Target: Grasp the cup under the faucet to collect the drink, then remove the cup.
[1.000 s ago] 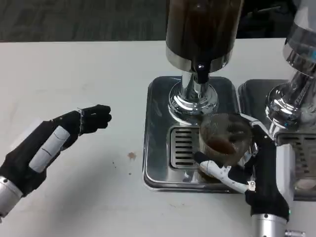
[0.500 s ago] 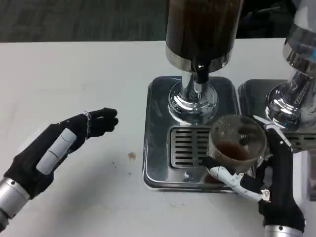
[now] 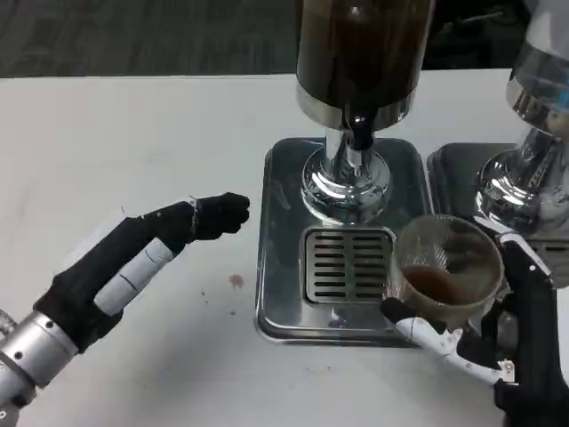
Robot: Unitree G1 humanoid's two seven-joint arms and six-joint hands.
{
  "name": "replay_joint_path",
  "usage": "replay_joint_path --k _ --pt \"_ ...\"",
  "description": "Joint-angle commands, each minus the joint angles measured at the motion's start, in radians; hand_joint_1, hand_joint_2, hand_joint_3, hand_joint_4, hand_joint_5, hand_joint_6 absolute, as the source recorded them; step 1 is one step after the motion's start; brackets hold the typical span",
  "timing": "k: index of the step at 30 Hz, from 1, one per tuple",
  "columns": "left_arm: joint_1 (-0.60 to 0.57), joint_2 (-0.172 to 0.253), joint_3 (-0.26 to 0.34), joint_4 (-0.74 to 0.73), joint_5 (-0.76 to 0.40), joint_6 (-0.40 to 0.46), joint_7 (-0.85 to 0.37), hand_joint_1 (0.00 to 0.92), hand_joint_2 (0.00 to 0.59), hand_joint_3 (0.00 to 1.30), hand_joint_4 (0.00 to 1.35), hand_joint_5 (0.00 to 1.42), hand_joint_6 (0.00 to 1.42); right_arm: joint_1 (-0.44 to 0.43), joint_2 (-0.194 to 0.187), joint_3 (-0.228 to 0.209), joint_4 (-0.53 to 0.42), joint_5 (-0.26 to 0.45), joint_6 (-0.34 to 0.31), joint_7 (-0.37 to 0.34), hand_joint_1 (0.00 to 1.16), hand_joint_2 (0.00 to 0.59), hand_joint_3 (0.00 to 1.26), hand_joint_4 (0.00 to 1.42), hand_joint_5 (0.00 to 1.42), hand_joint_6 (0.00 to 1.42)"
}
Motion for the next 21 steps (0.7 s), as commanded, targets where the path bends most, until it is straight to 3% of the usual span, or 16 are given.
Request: replay_joint_path --k 1,8,21 --pt "0.036 0.01 -0.02 -0.073 0.03 -0.034 0.004 0.0 0.095 0.27 0.22 0.21 0.16 0.021 -0.003 -0.022 -0.086 0.027 -0.001 0.046 0.99 0.097 0.69 0.82 1.05 1.37" --pt "0.099 0.042 -0.039 -0.213 0.053 -0.078 0.004 0.0 0.096 0.25 0.19 0.19 0.16 0.047 -0.026 -0.053 -0.162 0.064 0.006 0.143 0.98 0.106 0.71 0.85 1.08 1.37" --pt "0.201 0.116 -0.044 -0.396 0.079 -0.185 0.005 0.0 0.088 0.23 0.15 0.17 0.15 0.042 -0.053 -0.105 -0.209 0.121 0.0 0.253 0.98 0.106 0.72 0.86 1.08 1.37"
